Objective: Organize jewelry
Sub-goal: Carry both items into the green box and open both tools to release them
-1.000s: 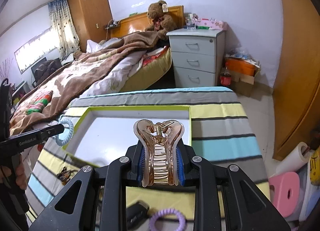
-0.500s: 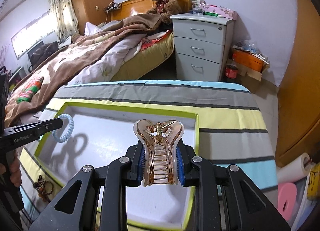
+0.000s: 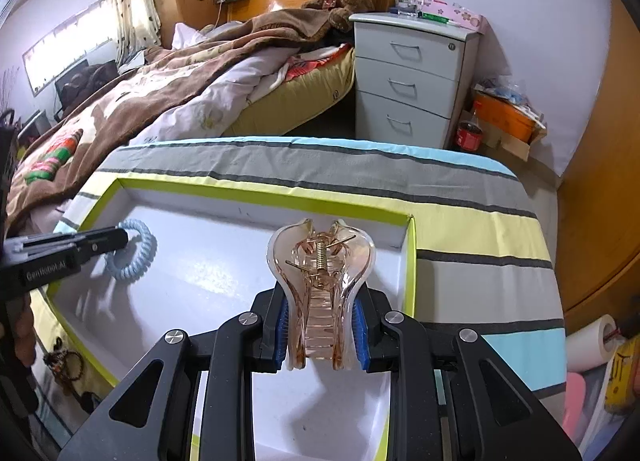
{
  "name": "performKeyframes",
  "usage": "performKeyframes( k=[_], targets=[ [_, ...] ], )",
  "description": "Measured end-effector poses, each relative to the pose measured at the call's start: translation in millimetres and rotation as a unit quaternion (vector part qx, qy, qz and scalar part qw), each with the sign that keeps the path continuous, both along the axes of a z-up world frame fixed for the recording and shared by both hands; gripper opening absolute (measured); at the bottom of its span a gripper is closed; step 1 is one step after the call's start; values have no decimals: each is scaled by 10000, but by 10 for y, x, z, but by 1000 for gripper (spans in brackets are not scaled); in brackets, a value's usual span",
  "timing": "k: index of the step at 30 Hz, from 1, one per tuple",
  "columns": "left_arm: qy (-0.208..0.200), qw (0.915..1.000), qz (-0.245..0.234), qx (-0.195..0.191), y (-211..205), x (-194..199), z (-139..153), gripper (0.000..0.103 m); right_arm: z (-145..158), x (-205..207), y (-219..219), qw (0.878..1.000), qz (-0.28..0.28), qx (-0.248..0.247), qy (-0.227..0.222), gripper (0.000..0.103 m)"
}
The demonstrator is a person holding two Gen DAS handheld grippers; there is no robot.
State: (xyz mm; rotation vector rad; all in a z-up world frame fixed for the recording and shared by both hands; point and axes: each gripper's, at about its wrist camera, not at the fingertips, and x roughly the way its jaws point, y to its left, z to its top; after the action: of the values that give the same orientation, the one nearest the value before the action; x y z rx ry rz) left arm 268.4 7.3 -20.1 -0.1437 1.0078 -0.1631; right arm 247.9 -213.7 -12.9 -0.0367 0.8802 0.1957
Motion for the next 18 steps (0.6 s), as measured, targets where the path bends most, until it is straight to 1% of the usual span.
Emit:
performKeyframes(
  k=[2,6,9,10,11,12,13,14,15,18],
  targets=[
    [22,10000,32,-29,17,20,-8,11,1,2,6,10000,8,-40,9,27],
    [45,9999,83,43,27,25,-25,11,-1,0,17,10000,-1,-57,13,27],
    [52,10000,81,8,28,21,-25,16,-3,-3,23,10000,2,-70,14,27],
    [51,10000,84,10,23,17,-22,20,-4,-6,19,10000,15,-55,21,29],
    [46,10000,81,13,18,12,-19,22,-3,-10,19,10000,37,-30,25,34],
    [30,10000,70,6,13,5,-13,27,-3,-13,18,10000,49,-22,17,39],
    [16,10000,70,0,13,1,-5,31,-3,-13,18,10000,63,-24,9,46],
    [-1,10000,82,8,13,-8,2,33,-2,-15,16,10000,70,-20,4,49],
    [-9,9999,102,7,17,-12,8,35,1,-20,12,10000,69,-9,-15,49],
    [15,9999,121,-94,41,-23,14,37,22,-39,3,10000,62,25,-37,49]
  ],
)
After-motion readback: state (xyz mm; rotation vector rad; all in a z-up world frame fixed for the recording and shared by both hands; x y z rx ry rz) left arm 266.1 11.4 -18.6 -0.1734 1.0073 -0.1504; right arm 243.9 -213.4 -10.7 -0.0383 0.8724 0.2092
